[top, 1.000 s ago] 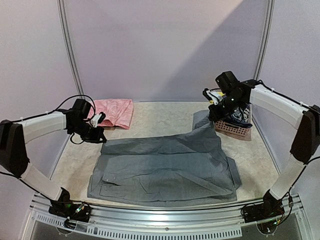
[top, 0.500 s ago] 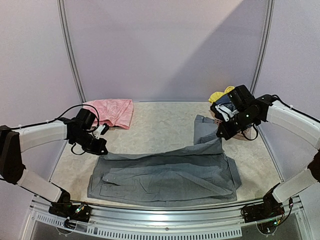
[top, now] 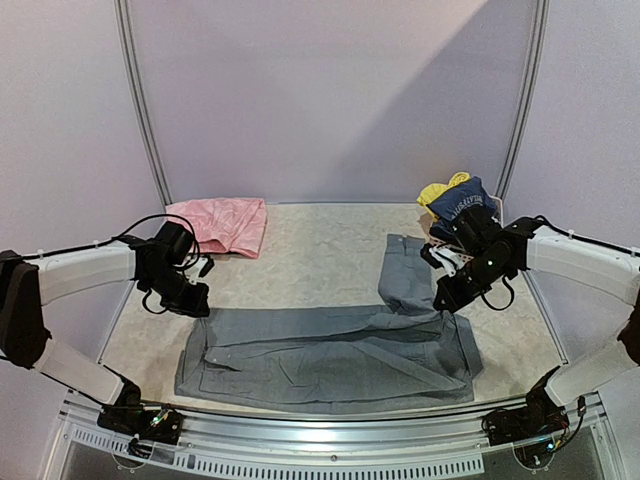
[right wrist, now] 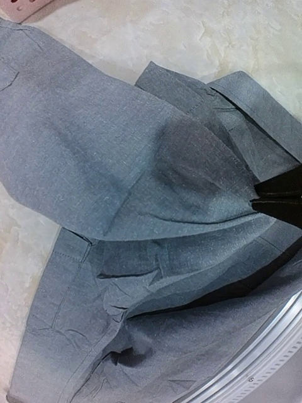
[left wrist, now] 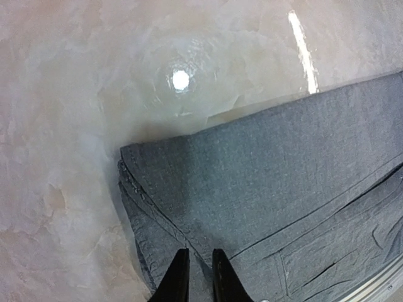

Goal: Fold and stack the mixed laundry pile
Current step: Fold the 1/3-folded shirt at the center of the board.

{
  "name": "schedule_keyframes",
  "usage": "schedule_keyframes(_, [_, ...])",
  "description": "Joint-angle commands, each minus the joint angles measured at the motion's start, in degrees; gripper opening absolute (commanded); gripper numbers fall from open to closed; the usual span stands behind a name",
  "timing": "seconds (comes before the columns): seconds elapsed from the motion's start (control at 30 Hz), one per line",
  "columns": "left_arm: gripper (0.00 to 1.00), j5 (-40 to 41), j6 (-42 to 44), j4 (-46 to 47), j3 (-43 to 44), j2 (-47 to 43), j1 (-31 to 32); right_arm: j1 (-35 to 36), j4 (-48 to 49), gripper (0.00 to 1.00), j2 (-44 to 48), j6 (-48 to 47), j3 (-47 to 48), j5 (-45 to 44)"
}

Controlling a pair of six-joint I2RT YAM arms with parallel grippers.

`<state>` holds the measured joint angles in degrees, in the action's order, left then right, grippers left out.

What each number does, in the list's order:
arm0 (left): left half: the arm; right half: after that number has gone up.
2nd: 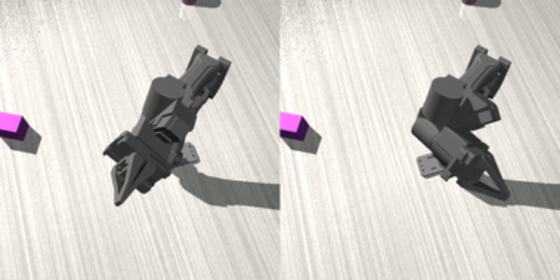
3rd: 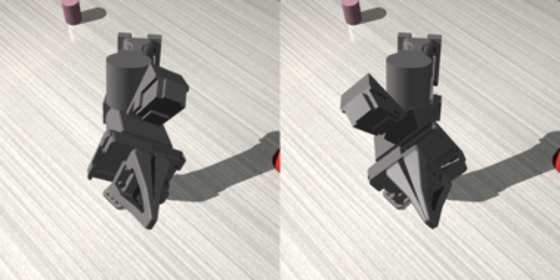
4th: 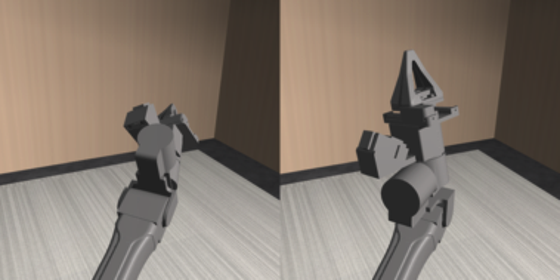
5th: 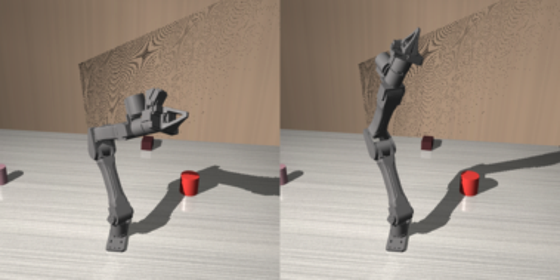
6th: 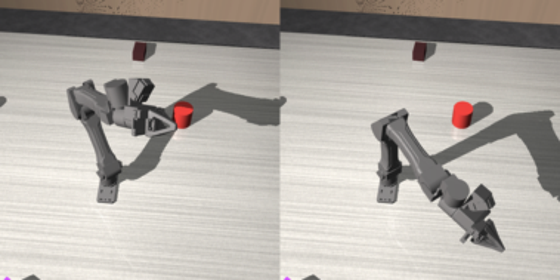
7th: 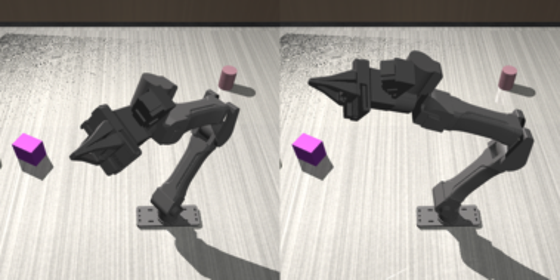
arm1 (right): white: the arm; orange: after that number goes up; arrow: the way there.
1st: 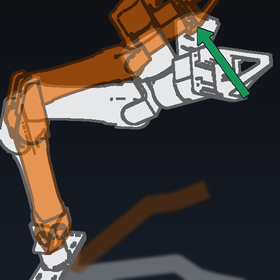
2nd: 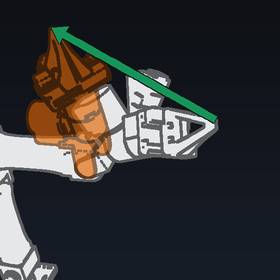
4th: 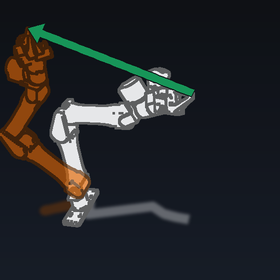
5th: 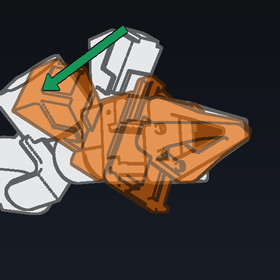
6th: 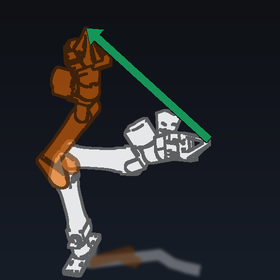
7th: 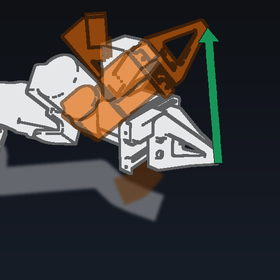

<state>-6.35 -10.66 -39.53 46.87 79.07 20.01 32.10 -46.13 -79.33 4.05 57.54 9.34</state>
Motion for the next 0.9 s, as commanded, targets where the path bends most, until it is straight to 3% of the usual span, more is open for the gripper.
schedule_keyframes(0.0, [0.15,1.6,-1.9,-2.9,0.5,-0.3,0.9,0.5,2.2,0.01,-0.5,3.2,-2.0,0.7])
schedule_keyframes(0.3, [0.25,7.6,-5.1,-4.1,4.2,-1.8,0.9,0.4,2.9,0.07,-2.4,7.4,-3.4,2.2])
schedule_keyframes(0.43, [0.37,10.0,-8.5,-2.5,4.4,-2.2,0.8,0.5,3.0,0.12,-1.6,9.0,-4.9,3.0])
schedule_keyframes(0.57, [0.50,10.5,-14.4,-1.6,4.0,-1.8,-1.0,0.5,2.6,0.24,-0.5,10.4,-5.2,3.0])
schedule_keyframes(0.63, [0.52,8.1,-16.9,-3.6,5.8,0.1,-2.4,0.5,2.2,0.31,0.3,11.2,-4.6,2.7])
schedule_keyframes(0.73, [0.54,11.3,-17.1,-8.1,9.6,1.1,-1.5,0.5,1.5,0.37,1.4,12.4,-2.7,1.4])
schedule_keyframes(0.8, [0.60,14.9,-16.6,-7.7,10.0,-2.0,0.1,0.5,1.1,0.41,1.9,13.4,-1.2,0.2])
schedule_keyframes(0.87, [0.76,16.8,-16.2,-6.6,9.5,-5.5,0.8,0.4,0.7,0.46,2.4,14.3,0.6,-1.4])
